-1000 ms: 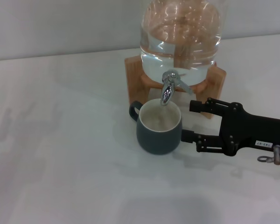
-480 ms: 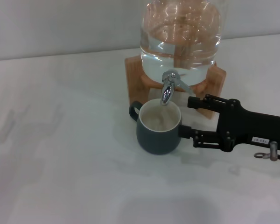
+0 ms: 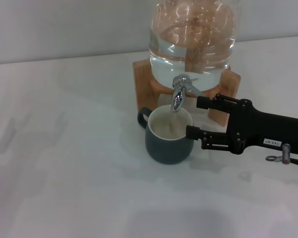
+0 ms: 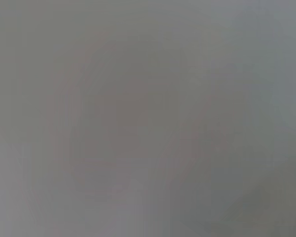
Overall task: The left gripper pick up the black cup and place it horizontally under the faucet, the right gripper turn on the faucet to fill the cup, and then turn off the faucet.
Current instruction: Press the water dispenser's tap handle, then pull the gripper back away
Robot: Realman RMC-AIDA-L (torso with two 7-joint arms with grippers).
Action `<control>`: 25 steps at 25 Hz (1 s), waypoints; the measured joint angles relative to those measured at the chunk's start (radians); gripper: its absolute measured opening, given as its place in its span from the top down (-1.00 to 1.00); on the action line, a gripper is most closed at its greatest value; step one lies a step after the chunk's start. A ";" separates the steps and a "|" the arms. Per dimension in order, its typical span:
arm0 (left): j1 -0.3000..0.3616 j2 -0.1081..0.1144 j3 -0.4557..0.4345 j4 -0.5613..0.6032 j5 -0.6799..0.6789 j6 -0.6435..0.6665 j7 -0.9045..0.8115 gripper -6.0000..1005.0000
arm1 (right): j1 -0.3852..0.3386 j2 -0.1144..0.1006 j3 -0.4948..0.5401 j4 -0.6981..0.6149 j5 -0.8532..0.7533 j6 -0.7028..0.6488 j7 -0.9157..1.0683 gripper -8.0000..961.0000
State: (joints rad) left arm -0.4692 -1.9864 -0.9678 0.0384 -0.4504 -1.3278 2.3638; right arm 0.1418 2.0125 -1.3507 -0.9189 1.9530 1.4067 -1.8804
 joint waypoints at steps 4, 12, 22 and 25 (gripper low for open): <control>0.000 0.000 0.000 0.000 0.000 -0.001 0.000 -0.45 | 0.000 0.000 0.002 0.000 0.000 0.000 0.000 -0.78; -0.005 0.001 0.001 0.000 0.000 -0.001 0.001 -0.45 | 0.001 0.000 0.008 0.000 0.000 -0.011 -0.002 -0.78; -0.005 0.002 0.002 0.003 -0.001 -0.001 0.000 -0.45 | 0.001 -0.003 0.014 0.000 0.000 -0.036 -0.005 -0.78; -0.005 0.002 0.001 0.006 -0.001 -0.001 0.000 -0.45 | 0.001 -0.003 0.022 0.000 0.000 -0.035 -0.006 -0.78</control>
State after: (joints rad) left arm -0.4743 -1.9849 -0.9664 0.0442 -0.4510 -1.3283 2.3639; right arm 0.1425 2.0097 -1.3286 -0.9189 1.9527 1.3712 -1.8865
